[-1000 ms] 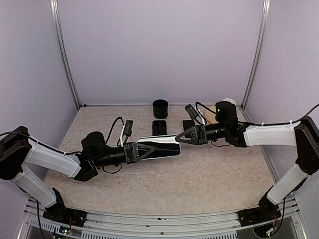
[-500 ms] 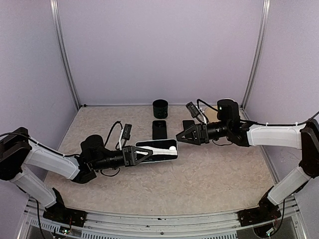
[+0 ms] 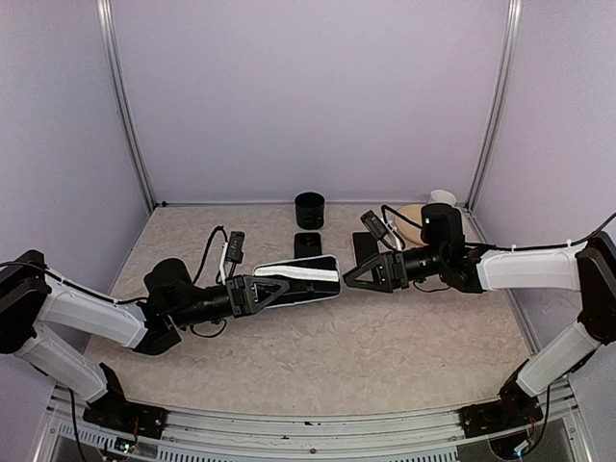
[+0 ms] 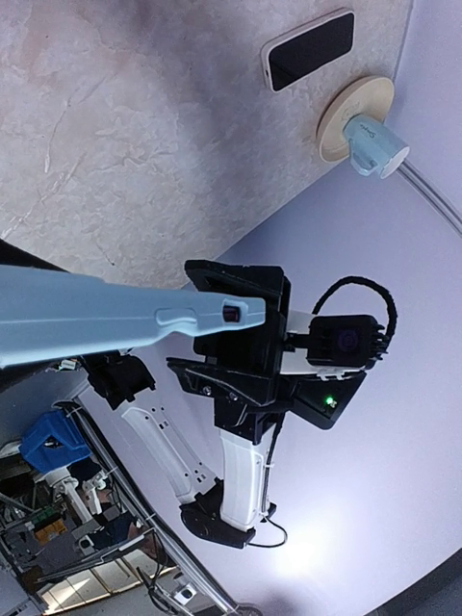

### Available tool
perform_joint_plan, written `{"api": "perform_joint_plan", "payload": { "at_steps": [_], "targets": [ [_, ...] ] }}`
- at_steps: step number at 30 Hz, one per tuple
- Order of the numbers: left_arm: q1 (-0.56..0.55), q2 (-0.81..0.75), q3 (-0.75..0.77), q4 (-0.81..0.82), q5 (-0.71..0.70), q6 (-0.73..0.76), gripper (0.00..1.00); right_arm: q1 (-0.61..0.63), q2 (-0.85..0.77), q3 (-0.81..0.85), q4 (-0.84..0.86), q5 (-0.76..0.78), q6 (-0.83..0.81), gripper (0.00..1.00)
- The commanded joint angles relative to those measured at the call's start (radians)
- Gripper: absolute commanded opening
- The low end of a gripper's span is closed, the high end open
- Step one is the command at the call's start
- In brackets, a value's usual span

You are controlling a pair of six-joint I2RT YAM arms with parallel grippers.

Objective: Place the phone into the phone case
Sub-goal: Press the bottom corners of the phone case.

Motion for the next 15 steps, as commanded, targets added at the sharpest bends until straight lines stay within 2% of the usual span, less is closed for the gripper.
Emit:
{"api": "perform_joint_plan", "payload": {
  "at_steps": [1, 15],
  "targets": [
    [0.007, -0.031, 0.004, 0.110, -0.003, 0.001, 0.00, 0.024, -0.016, -0.013, 0.064, -0.068, 0.011, 0.58],
    [0.009, -0.022, 0.024, 0.128, 0.023, -0.015, 0.00, 0.057, 0.036, -0.002, 0.105, -0.114, 0.015, 0.51]
  ]
}}
